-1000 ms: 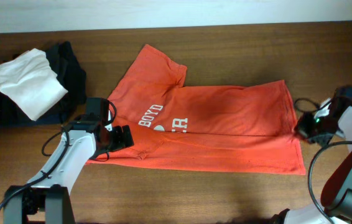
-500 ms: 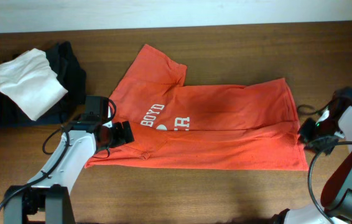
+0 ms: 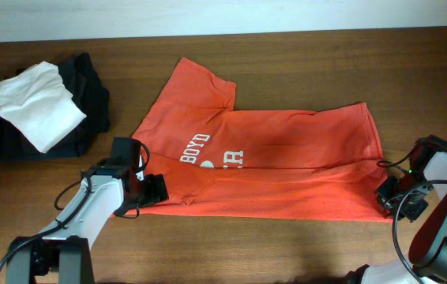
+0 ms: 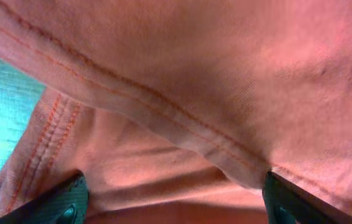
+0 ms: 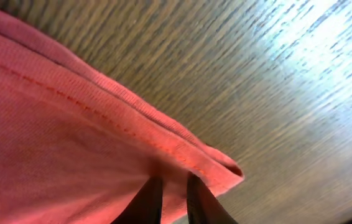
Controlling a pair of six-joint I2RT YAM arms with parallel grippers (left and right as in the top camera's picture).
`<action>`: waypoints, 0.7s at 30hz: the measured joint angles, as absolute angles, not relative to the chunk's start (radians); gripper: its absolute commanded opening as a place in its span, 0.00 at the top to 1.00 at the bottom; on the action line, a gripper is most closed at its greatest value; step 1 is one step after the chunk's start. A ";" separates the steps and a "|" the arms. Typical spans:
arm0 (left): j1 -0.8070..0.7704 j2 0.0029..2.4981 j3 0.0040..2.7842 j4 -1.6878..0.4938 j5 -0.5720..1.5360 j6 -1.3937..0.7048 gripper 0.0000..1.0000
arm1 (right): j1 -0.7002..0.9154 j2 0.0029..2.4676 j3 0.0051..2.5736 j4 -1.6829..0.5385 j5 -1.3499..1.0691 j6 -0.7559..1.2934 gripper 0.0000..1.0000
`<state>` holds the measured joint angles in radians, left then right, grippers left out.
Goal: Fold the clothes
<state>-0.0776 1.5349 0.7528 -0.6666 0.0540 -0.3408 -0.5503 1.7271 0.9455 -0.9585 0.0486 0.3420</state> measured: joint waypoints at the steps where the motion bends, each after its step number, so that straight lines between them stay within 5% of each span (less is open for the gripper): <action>1: -0.078 1.529 0.760 -0.682 0.056 -0.340 0.11 | -0.550 1.721 0.971 -0.984 0.035 0.340 0.76; 3: -0.078 1.483 0.831 -0.695 0.057 -0.312 0.04 | -0.550 1.684 1.050 -1.022 -0.007 0.334 0.60; 5: -0.078 1.451 1.003 -0.659 0.058 -0.243 0.01 | -0.550 1.599 1.173 -1.048 -0.112 0.300 0.33; 7: -0.078 1.462 1.114 -0.645 0.064 -0.197 0.01 | -0.548 1.536 1.227 -1.056 -0.205 0.249 0.21; 18: -0.078 2.262 1.742 -0.471 0.181 -0.048 0.02 | -0.431 1.478 1.240 -1.158 -0.330 0.070 0.20; 20: -0.078 2.326 1.762 -0.444 0.185 -0.047 0.16 | -0.431 1.478 1.240 -1.160 -0.321 0.070 0.20; 21: -0.078 2.337 1.766 -0.436 0.186 -0.043 0.35 | -0.431 1.478 1.240 -1.160 -0.315 0.070 0.21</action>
<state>-0.0776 2.3371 1.7657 -0.4358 0.1860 -0.0425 -0.4309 1.4780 1.2400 -1.1599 -0.3145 0.0700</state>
